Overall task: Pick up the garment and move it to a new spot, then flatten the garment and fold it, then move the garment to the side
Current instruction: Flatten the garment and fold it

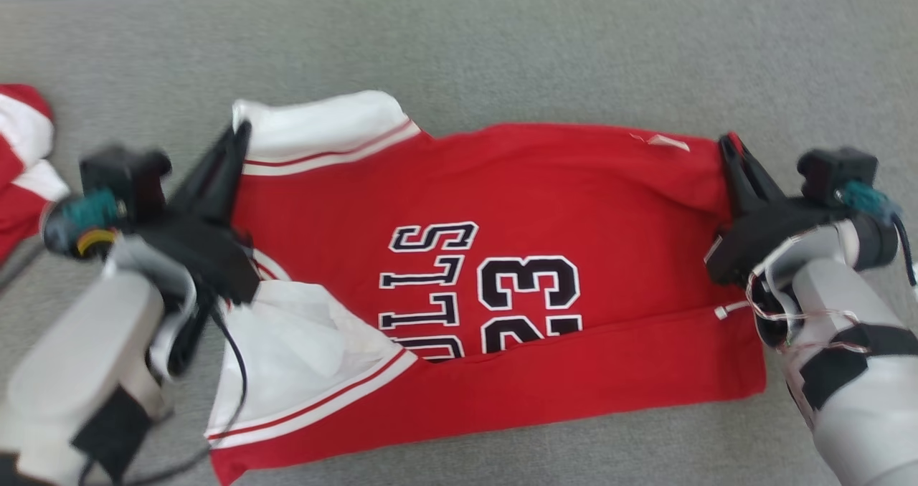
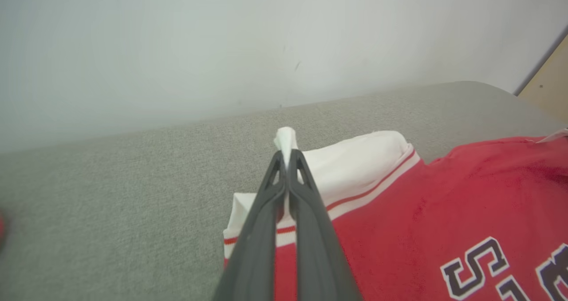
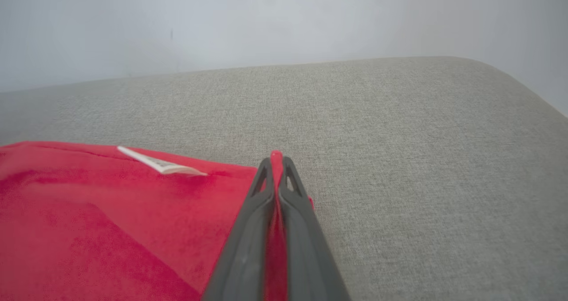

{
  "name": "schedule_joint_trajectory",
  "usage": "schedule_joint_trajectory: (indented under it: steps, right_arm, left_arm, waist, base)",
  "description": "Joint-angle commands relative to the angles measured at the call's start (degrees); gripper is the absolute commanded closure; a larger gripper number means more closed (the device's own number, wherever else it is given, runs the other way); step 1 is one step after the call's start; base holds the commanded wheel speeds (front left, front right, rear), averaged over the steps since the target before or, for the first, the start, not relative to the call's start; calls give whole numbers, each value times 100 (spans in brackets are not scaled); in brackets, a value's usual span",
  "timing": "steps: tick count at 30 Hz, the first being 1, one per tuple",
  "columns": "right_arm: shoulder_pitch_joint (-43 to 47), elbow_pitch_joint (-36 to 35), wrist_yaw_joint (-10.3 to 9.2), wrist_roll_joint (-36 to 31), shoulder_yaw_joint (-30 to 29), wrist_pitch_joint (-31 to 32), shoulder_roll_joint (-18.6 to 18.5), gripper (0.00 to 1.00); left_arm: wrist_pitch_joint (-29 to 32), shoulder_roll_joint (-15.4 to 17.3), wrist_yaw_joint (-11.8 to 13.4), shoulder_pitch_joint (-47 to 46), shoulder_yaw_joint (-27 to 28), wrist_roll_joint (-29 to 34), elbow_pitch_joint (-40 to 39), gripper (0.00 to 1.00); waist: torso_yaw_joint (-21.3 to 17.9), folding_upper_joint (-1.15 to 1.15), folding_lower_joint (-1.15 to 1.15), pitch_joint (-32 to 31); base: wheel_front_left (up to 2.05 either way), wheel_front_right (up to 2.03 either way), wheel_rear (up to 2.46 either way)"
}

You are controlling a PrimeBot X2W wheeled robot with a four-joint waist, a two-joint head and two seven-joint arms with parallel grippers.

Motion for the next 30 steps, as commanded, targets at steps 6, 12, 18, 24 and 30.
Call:
schedule_joint_trajectory:
  steps: [6,12,18,24,30]
  right_arm:
    - [687,-442,-14,299,-117,-167,-298,100]
    - [1258,-941,-14,489,-264,-206,-486,100]
    - [1823,-1536,-14,580,-483,-225,-574,100]
    - [2298,-1977,-14,504,-726,-108,-591,100]
    - [2737,-2425,-14,371,-1047,206,-450,82]
  left_arm:
    - [-189,69,449,1069,158,6,-982,100]
    - [-232,17,774,1852,339,92,-1653,100]
    - [-229,-151,865,2452,566,227,-1929,100]
    - [-230,-349,823,2825,733,319,-1980,100]
    - [-231,-527,755,3181,950,468,-1852,100]
  waist:
    - [379,1,1,-394]
    - [499,1,1,-494]
    - [555,1,1,-587]
    - [576,1,1,-693]
    - [583,1,1,-776]
  base:
    - [0,0,0]
    - [0,0,0]
    - [0,0,0]
    - [0,0,0]
    - [0,0,0]
